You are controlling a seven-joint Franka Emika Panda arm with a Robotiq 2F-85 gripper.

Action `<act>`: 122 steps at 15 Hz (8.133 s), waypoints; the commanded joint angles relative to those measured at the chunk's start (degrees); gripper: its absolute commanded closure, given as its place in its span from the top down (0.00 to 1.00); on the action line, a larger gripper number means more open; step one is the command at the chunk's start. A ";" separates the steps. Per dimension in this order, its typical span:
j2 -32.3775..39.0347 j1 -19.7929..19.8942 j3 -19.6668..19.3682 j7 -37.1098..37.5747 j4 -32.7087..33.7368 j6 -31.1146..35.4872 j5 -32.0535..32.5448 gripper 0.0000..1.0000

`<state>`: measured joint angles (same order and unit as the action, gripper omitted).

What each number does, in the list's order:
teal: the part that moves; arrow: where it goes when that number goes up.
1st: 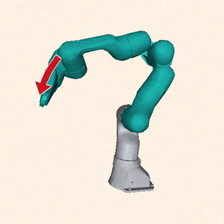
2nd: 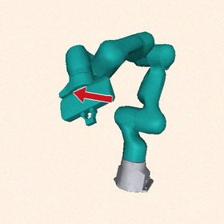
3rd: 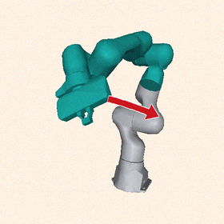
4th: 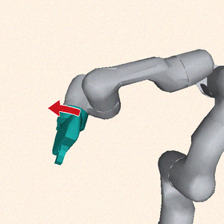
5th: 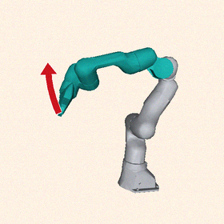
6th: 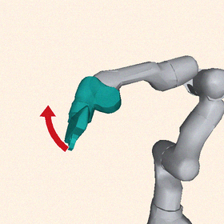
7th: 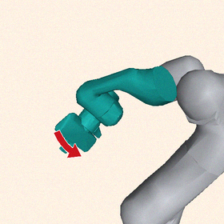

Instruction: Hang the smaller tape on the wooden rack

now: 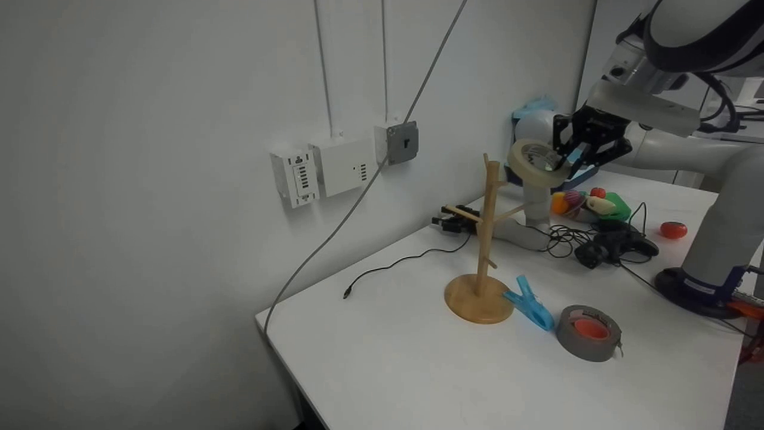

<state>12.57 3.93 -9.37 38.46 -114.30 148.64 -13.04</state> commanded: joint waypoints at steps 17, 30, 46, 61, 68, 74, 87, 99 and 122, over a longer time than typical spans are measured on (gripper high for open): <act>8.14 -0.43 -1.05 1.50 1.66 6.25 0.80 0.06; 9.49 -0.53 0.55 0.89 1.80 4.89 -0.84 0.06; 10.67 -1.28 -1.13 2.93 1.88 4.70 0.69 1.00; 1.52 -0.52 -2.08 0.37 -0.68 4.93 3.87 1.00; -4.22 -0.56 -1.53 -1.73 -3.50 7.39 5.14 1.00; -9.47 -0.47 -0.06 -5.57 -8.97 11.62 7.34 1.00; -17.38 -1.47 6.64 -21.30 -21.02 14.26 -1.52 1.00; -25.55 -2.33 6.12 -27.69 -29.58 14.01 -6.04 1.00; -25.89 -1.70 6.92 -24.92 -30.44 14.46 -3.86 1.00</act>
<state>-13.26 2.27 -2.40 13.20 -144.79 163.24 -17.25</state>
